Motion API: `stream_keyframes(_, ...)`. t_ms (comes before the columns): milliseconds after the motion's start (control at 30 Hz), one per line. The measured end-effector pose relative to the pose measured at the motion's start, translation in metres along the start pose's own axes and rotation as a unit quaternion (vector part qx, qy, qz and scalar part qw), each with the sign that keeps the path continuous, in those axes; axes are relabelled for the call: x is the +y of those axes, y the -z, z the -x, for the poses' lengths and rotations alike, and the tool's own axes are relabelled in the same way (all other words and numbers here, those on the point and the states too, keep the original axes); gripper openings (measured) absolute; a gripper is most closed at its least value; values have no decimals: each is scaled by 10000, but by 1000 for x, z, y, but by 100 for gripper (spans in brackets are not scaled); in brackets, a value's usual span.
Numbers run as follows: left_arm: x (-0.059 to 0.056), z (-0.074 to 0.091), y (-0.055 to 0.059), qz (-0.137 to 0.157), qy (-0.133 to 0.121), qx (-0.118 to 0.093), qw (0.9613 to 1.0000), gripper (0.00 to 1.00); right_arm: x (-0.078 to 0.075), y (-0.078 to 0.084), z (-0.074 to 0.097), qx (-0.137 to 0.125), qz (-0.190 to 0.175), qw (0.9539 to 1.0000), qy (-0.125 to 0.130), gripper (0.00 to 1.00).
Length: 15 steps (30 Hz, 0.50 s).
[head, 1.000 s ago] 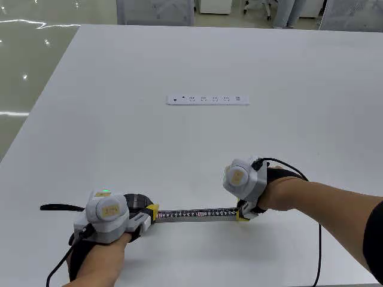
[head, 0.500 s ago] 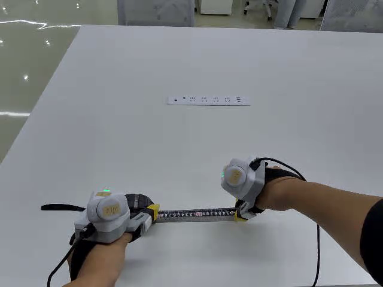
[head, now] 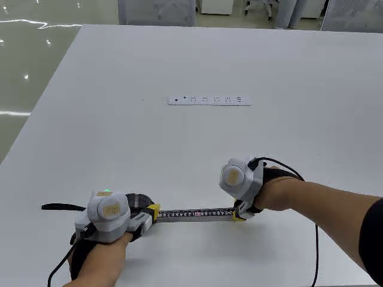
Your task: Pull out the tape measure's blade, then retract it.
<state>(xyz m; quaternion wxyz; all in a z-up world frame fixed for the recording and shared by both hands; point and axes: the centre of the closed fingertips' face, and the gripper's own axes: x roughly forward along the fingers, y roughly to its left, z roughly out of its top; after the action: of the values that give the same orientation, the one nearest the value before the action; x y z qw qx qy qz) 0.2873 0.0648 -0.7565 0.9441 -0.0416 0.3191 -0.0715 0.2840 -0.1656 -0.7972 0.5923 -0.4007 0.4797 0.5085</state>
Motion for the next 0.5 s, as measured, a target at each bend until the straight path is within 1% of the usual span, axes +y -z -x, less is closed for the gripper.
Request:
stream_keyframes(267, 0, 0, 0, 1, -1, 0, 10000, 58, 0, -1, 0, 0, 4, 10000, 3, 11)
stream_keyframes(300, 0, 0, 0, 4, 5, 7, 10000, 58, 1, -3, 0, 1, 0, 10000, 17, 11)
stream_keyframes(500, 0, 0, 0, 9, 10, 12, 10000, 58, 1, -5, -1, 14, 16, 10000, 22, 11)
